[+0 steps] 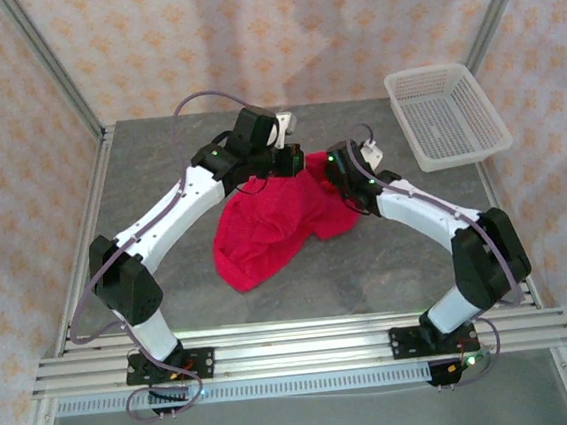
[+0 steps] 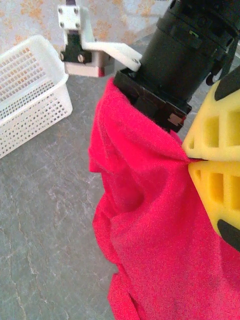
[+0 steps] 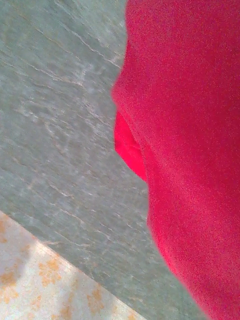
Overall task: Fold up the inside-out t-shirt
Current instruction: Turn the T-shirt inside out at the center of the table.
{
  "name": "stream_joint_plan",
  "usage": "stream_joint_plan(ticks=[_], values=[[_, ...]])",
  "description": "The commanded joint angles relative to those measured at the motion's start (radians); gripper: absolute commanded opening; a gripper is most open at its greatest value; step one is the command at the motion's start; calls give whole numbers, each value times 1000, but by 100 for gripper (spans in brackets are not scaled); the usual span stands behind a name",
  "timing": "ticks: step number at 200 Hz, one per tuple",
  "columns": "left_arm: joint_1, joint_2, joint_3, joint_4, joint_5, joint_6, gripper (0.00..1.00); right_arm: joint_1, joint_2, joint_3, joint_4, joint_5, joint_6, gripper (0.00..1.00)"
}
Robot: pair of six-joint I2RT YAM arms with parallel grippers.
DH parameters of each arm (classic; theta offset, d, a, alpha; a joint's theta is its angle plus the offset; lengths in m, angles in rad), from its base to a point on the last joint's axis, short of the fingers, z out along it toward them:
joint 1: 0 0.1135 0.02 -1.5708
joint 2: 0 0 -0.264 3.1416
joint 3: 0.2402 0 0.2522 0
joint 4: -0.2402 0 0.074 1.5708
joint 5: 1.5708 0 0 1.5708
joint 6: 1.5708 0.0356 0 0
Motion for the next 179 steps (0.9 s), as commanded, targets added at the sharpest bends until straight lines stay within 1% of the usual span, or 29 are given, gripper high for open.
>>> stream_joint_plan(ticks=[1,14,33,48,57,68,74,80,83,84,85,89,104,124,144,157,179], values=[[-9,-10,-2,28,-2,-10,0,9,58,6,43,-83,67,37],[-9,-15,-2,25,-5,-7,0,16,97,18,70,-118,97,40],[-9,-20,-8,23,-9,-5,0,43,149,34,113,-141,130,51],[-9,-22,-16,24,-11,-4,0,61,192,33,198,-176,173,62],[-9,-25,-20,26,-13,-5,0,66,227,36,250,-201,200,64],[-9,-29,-24,24,-14,-5,0,69,275,56,265,-210,222,64],[-8,-30,-26,23,-15,-5,0,70,298,67,264,-207,233,62],[-6,-33,-27,19,-16,-4,0,71,315,72,264,-203,243,56],[-6,-36,-28,17,-17,-3,0,69,322,73,267,-198,248,50],[-6,-36,-29,17,-18,-3,0,69,322,73,267,-198,248,50],[-6,-37,-29,16,-17,-2,0,69,323,71,267,-196,249,46],[-5,-41,-30,13,-21,0,0,69,321,69,270,-190,248,37],[6,-53,-40,4,-31,8,0,70,284,66,239,-174,214,16],[30,-58,-59,11,-36,9,0,70,188,80,143,-148,130,0],[62,-40,-65,20,-34,4,0,69,87,100,45,-147,33,0],[83,-18,-57,21,-35,3,0,69,33,119,-13,-169,-25,0],[121,38,-36,23,-32,-1,0,67,-52,133,-75,-201,-85,0]])
